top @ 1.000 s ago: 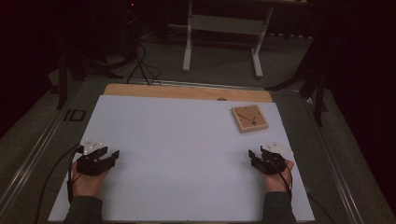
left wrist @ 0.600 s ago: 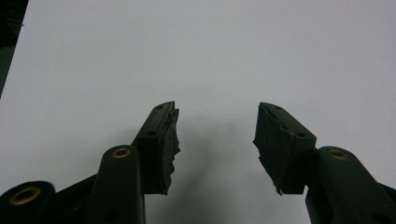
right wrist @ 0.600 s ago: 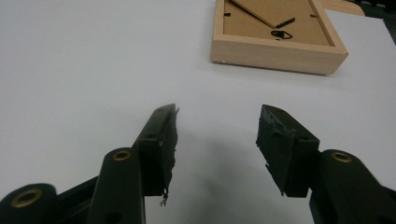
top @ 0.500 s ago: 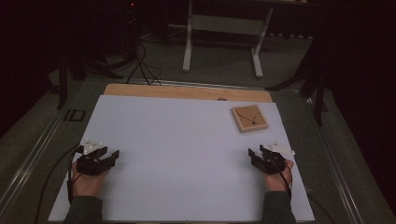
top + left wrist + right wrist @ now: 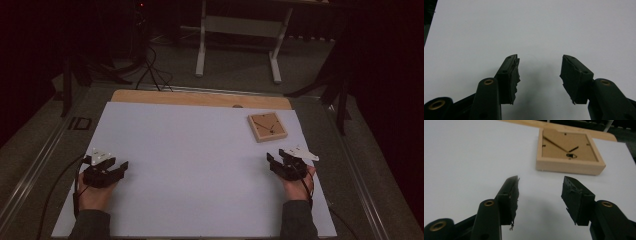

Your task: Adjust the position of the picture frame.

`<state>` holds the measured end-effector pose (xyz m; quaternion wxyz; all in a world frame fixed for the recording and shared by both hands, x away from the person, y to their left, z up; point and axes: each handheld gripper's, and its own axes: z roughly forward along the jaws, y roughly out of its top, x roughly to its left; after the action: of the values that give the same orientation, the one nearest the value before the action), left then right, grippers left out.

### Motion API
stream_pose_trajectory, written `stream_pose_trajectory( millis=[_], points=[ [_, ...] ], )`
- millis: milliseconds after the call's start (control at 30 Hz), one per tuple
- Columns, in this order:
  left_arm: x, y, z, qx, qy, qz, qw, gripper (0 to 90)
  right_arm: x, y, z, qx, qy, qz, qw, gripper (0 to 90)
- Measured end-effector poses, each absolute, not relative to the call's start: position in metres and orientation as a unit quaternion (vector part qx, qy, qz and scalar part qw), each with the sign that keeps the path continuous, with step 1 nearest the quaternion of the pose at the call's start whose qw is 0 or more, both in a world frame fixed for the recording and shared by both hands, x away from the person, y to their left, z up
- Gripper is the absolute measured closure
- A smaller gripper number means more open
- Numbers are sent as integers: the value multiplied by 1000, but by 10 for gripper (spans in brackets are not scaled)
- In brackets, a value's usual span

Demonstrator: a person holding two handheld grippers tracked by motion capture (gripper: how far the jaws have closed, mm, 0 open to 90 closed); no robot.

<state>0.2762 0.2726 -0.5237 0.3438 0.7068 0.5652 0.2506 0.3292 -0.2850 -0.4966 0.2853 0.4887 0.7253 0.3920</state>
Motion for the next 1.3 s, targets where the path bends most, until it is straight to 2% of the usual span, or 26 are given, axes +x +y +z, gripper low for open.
stream_pose_trajectory(
  millis=[567, 767, 800, 833, 900, 1300],
  points=[
    [276, 273, -523, 704, 565, 253, 347, 482, 355, -278, -488, 486, 722, 394, 297, 522],
    [276, 273, -523, 704, 565, 253, 347, 482, 367, -275, -485, 481, 725, 390, 301, 620],
    [276, 273, -523, 704, 565, 253, 348, 482, 371, -274, -484, 479, 726, 392, 300, 670],
    [276, 273, -523, 704, 565, 253, 348, 482, 371, -274, -484, 479, 726, 392, 300, 670],
    [276, 273, -523, 704, 565, 253, 348, 482, 378, -270, -485, 479, 728, 387, 301, 728],
    [276, 274, -522, 702, 564, 254, 352, 482, 401, -260, -493, 491, 728, 384, 285, 877]
  ],
)
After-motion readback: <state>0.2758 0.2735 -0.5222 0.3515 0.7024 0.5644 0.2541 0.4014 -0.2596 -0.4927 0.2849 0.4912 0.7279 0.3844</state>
